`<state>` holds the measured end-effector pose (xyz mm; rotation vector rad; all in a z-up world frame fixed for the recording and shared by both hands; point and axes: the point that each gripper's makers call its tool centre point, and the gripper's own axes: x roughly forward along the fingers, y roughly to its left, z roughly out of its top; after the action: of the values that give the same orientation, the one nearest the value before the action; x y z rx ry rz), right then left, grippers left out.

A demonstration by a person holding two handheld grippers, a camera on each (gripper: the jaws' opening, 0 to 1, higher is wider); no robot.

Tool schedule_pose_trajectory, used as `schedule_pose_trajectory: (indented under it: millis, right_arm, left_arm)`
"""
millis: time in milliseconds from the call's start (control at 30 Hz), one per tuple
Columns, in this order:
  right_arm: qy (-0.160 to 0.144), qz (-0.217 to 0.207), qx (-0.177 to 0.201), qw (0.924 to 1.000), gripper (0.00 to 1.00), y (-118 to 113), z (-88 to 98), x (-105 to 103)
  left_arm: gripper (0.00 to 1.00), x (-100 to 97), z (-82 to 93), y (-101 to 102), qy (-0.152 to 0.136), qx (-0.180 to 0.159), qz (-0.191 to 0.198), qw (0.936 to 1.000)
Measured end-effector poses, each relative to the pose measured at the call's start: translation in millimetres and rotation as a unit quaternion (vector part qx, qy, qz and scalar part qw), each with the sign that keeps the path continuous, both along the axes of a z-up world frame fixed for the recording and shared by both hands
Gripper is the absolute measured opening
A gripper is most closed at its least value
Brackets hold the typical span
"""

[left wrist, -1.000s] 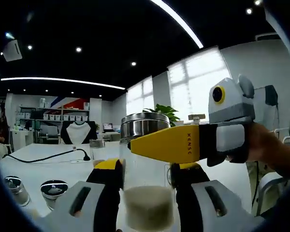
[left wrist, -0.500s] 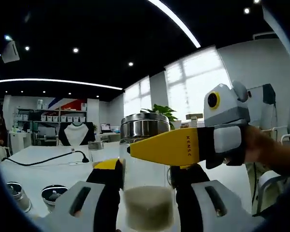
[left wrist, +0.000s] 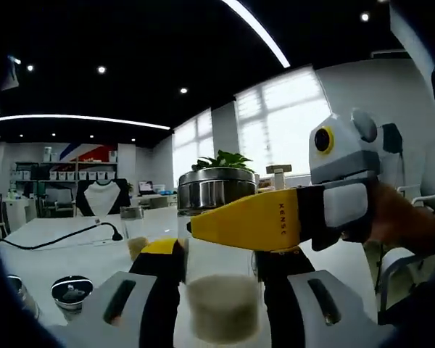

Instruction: Rotate the seasoning bottle until the label or dispensing opening points toward the visible target arrow and the bottle remains upright within the marked orientation range

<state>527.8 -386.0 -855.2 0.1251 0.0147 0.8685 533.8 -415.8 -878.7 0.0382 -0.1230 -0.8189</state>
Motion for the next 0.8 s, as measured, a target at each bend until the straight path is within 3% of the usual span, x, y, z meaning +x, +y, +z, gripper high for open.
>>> schedule_pose_trajectory:
  millis: [167,333,467,533,800]
  right_arm:
    - [0.005,-0.036,0.023,0.9991,0.37,-6,1.3,5]
    - [-0.011,-0.063,0.001,0.9979,0.37,-3,-0.9,9]
    - [-0.034,-0.085,0.001,0.9958,0.37,-2,3.7,11]
    - [-0.061,-0.098,-0.019,0.9931,0.37,0,6.7,11]
    - [-0.055,-0.109,-0.008,0.9924,0.37,3,4.1,15]
  left_arm:
    - [0.45,1.2,1.3,1,-0.011,0.007,0.01,0.9999]
    - [0.45,7.3,-4.0,3,-0.026,0.05,0.051,0.9971]
    - [0.45,8.3,-0.9,5,-0.03,0.028,0.068,0.9968]
    - [0.45,10.8,-1.7,8,-0.024,0.024,0.078,0.9963]
    - [0.46,16.7,-7.6,14,-0.013,0.037,0.103,0.9939]
